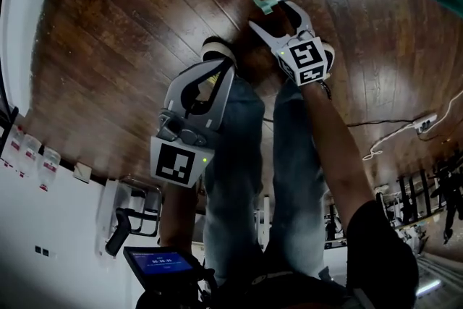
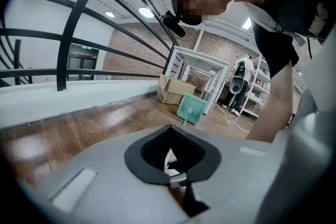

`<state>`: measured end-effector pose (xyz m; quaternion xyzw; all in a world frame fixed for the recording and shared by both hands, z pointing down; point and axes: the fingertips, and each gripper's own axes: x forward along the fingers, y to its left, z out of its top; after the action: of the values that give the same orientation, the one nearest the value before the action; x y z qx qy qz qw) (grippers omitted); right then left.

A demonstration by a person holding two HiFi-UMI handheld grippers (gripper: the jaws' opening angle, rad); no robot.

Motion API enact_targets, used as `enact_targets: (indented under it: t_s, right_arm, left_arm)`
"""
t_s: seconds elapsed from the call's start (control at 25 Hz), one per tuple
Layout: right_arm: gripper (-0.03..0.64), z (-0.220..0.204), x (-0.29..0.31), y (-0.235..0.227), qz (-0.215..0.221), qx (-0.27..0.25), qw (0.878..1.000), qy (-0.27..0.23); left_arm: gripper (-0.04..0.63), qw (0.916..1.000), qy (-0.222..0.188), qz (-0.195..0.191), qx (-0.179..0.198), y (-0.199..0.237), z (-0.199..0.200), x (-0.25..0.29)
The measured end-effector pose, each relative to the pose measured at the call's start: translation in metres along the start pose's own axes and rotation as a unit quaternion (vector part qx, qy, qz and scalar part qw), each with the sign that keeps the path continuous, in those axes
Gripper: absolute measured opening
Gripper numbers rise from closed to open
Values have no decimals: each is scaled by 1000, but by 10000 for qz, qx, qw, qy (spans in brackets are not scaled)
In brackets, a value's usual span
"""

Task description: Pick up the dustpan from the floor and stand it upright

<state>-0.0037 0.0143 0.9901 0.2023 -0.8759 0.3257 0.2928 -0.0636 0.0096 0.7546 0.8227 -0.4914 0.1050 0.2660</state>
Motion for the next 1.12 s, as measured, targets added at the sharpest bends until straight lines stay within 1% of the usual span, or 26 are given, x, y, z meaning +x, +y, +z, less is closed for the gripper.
enact_targets:
  t_s: [0.08,0.2,0.24,0.28,0.32,0.36,0.4,0.48,0.56,0.68,0.88,1.0,1.12]
  right_arm:
    - [357,5,14,0,-66,-86,9997,-198]
    - [327,10,28,-2,-199,63,9986,-486]
    - [327,9,32,-2,-243,102,9983,-525]
    - [297,9,35,-2,-305,96,9980,-553]
    - [250,9,37,-2,-388,65,9975,-582]
    - [180,11,37,-3,-484,30,9969,-617]
    - [87,14,36,-4,-570,0,9962,-652]
    - [83,26,29,-2,-605,-31,9957,-704]
    - [84,44,12,7,-487,9,9959,-768]
    - [81,84,-34,23,-359,251,9942,-980]
    - [66,181,-134,43,-418,725,9865,-1407]
    - [71,235,-180,54,-270,1092,9781,-1749]
    - [75,281,-220,69,-71,1459,9672,-2077]
  left_arm:
    - [17,10000,47,-37,36,0,-1,2]
    - [17,9999,53,-88,62,-1,0,2]
    - [17,9999,55,-112,78,-1,1,2]
    - [17,9999,57,-129,91,-1,1,2]
    - [17,9998,54,-135,99,0,1,2]
    - [17,9999,41,-131,104,1,1,2]
    - [17,9999,21,-122,111,3,2,1]
    - [17,9999,-11,-106,132,6,7,-1]
    - [17,9999,-22,-107,131,3,19,-5]
    - [17,9994,-137,-254,193,-17,60,-14]
    - [17,9963,-446,-575,453,-66,166,-28]
    - [17,9918,-648,-834,721,-90,224,-35]
    - [17,9870,-794,-1027,949,-112,275,-44]
